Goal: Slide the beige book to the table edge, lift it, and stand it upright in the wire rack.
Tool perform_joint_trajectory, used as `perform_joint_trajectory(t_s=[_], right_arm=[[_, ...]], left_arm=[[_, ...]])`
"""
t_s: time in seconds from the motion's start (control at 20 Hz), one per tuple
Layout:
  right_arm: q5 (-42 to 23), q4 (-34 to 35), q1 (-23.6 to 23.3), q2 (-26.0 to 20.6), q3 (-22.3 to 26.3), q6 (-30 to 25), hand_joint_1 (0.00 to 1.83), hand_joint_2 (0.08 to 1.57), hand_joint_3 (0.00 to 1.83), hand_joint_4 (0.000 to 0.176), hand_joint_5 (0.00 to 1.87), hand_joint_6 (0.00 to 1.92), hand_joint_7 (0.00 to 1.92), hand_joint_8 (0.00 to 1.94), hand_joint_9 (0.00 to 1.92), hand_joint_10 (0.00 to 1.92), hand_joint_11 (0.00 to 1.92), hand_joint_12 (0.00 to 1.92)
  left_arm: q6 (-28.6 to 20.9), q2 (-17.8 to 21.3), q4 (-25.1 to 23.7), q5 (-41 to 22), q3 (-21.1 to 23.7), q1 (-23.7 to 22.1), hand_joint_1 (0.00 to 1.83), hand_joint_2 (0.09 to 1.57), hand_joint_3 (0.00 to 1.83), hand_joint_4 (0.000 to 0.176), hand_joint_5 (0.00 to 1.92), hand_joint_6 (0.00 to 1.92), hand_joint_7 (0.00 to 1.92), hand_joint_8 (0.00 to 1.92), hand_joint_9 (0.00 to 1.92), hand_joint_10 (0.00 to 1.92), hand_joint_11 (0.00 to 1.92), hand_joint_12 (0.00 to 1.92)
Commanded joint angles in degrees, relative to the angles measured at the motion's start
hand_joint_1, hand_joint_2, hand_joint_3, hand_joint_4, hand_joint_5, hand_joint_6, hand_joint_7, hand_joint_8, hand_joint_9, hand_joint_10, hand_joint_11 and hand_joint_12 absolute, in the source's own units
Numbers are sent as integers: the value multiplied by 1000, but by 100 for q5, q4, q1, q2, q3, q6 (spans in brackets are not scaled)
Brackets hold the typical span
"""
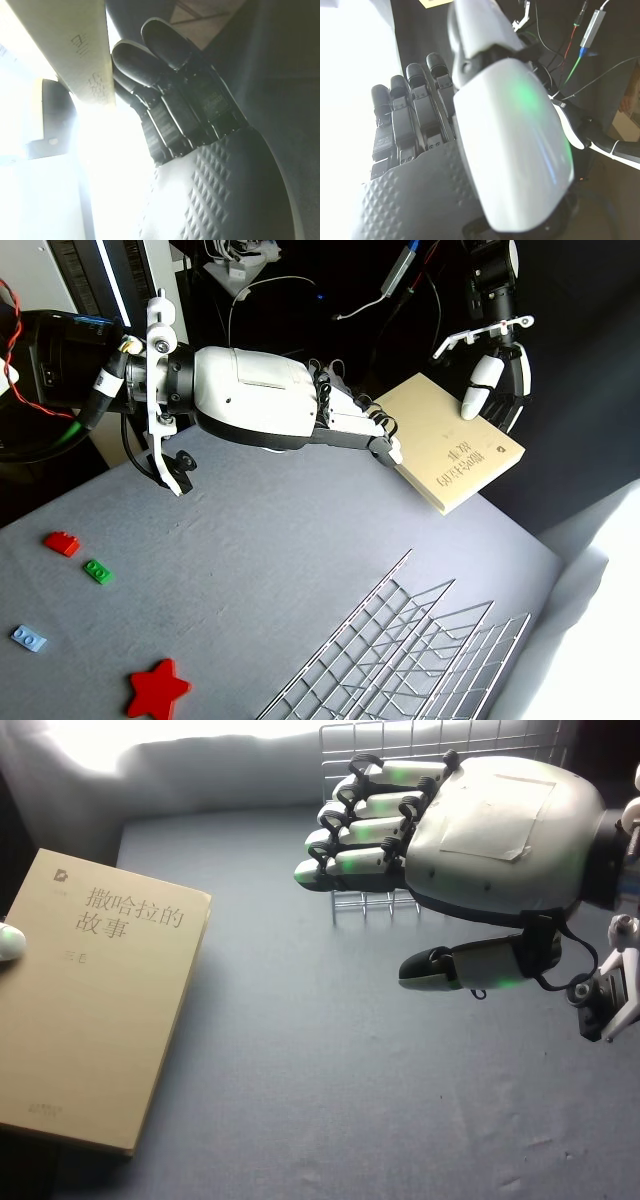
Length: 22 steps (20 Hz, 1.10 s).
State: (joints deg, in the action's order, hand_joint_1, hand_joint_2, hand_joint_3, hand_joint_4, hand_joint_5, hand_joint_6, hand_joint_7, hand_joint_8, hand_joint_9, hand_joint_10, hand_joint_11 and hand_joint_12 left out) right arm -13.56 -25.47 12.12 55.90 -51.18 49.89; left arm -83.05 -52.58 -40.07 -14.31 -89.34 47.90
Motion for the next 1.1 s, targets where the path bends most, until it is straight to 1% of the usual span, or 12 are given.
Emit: perform_joint_trajectory(t_s=[0.0,0.2,0.3,0.4,0.55,0.6,0.7,0.8,0.85,0.95,1.0,1.05], right_arm=[[-700,73,-18,-17,13,23,838,1082,0,0,332,3,315,4,230,7,0,461],[-702,73,-13,-17,13,23,787,1107,3,0,303,7,293,8,217,2,0,341],[-717,73,-9,-17,13,23,819,1094,0,0,331,15,295,3,228,6,0,459],[-728,73,-4,-17,14,23,805,1100,1,0,330,13,296,3,228,5,0,465],[-730,73,-2,-17,14,23,775,1116,1,0,302,2,279,4,215,4,0,335],[-730,73,-2,-17,14,23,816,1096,0,0,325,10,286,5,232,11,0,452],[-730,73,-2,-18,14,23,816,1089,0,0,317,5,291,4,237,12,0,509],[-730,73,-2,-18,13,23,818,1086,0,0,302,2,284,4,240,12,0,479],[-730,73,-2,-18,13,23,781,1091,0,0,250,0,270,1,252,16,0,530],[-731,73,-2,-18,13,23,722,1092,0,0,245,3,278,2,260,19,0,654],[-731,73,-2,-18,13,23,664,1102,3,0,255,6,292,5,269,22,0,725],[-731,73,-2,-18,13,23,629,1107,3,0,325,33,374,30,333,52,0,823]], left_arm=[[-35,90,110,-111,-41,-14,1379,1119,1,0,845,976,979,984,974,1239,840,1329],[-34,129,110,-113,-39,-156,1380,1116,1,0,846,969,996,963,977,1230,836,1355],[-35,141,110,-112,-40,-266,1380,1118,0,0,846,973,985,972,977,1237,833,1350],[-33,165,108,-112,-31,-377,1382,1110,0,0,853,979,1007,925,993,1206,843,1321],[34,181,107,-112,-31,-581,1381,1111,0,0,856,967,1004,945,990,1206,845,1331],[64,189,107,-112,-28,-654,1380,1115,2,0,847,981,989,968,985,1218,841,1334],[102,209,107,-112,-17,-779,1382,1109,0,0,869,957,1000,948,991,1206,843,1334],[110,229,107,-111,-9,-884,1380,1116,0,0,863,942,987,984,972,1236,833,1334],[112,239,105,-111,-8,-947,1377,1126,2,0,839,964,968,1022,950,1268,823,1345],[113,261,74,-86,-4,-1082,1381,1116,0,0,847,959,995,963,985,1219,856,1317],[113,271,49,-61,-1,-1162,1379,1119,1,0,833,976,993,969,974,1233,845,1318],[120,279,30,-39,-1,-1254,1381,1115,0,0,846,952,1004,955,978,1228,844,1327]])
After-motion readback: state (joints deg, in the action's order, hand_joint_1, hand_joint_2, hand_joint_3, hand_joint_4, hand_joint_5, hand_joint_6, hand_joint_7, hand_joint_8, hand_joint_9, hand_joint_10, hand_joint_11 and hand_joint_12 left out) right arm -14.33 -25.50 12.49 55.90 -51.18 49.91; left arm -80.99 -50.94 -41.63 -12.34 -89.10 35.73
